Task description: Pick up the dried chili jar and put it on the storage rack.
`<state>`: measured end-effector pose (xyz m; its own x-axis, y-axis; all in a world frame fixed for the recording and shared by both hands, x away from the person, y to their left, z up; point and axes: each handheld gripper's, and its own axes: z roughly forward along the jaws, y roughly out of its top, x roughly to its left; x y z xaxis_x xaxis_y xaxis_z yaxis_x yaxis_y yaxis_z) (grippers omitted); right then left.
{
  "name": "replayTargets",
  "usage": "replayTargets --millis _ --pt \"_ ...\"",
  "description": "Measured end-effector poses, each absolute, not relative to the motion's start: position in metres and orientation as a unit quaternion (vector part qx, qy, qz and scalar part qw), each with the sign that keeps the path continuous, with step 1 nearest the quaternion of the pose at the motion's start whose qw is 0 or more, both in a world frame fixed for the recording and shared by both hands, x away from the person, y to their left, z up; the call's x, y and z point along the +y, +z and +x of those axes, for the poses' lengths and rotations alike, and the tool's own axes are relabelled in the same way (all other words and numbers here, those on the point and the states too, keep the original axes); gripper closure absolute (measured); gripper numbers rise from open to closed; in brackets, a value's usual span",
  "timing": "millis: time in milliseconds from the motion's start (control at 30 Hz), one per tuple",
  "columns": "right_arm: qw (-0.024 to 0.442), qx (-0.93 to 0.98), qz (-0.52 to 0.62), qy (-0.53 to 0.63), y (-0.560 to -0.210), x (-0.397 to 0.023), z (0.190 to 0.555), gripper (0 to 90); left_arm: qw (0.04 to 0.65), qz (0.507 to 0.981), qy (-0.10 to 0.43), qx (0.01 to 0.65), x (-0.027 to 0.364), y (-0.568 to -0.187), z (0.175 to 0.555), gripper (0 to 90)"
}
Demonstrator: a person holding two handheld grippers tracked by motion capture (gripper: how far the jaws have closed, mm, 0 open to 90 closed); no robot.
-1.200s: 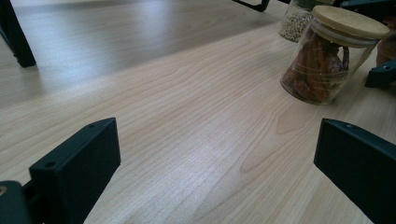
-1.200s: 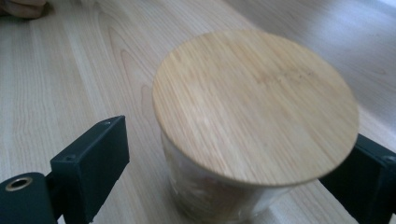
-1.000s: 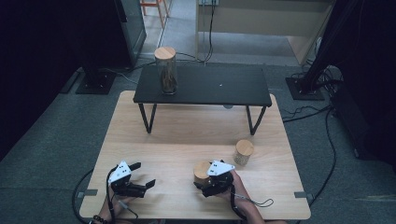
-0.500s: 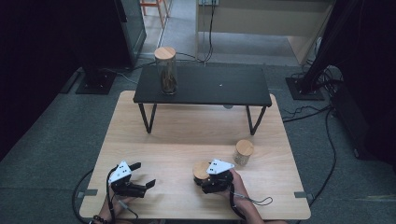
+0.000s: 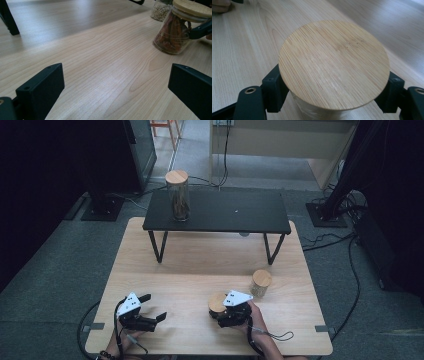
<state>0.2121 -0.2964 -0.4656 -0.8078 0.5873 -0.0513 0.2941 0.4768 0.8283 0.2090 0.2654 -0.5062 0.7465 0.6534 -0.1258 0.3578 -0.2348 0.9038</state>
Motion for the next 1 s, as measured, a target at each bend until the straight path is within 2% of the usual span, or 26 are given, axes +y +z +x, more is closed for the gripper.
replayTargets --millis 467,1000 --pt "0.169 0.837 0.267 0.447 -0.452 -0.303 0.210 25.4 0.524 0.773 0.141 0.329 0.265 -0.506 0.209 0.5" --pt "0.173 0.831 0.283 0.447 -0.416 -0.310 0.211 25.4 0.523 0.773 0.141 0.330 0.265 -0.506 0.209 0.5"
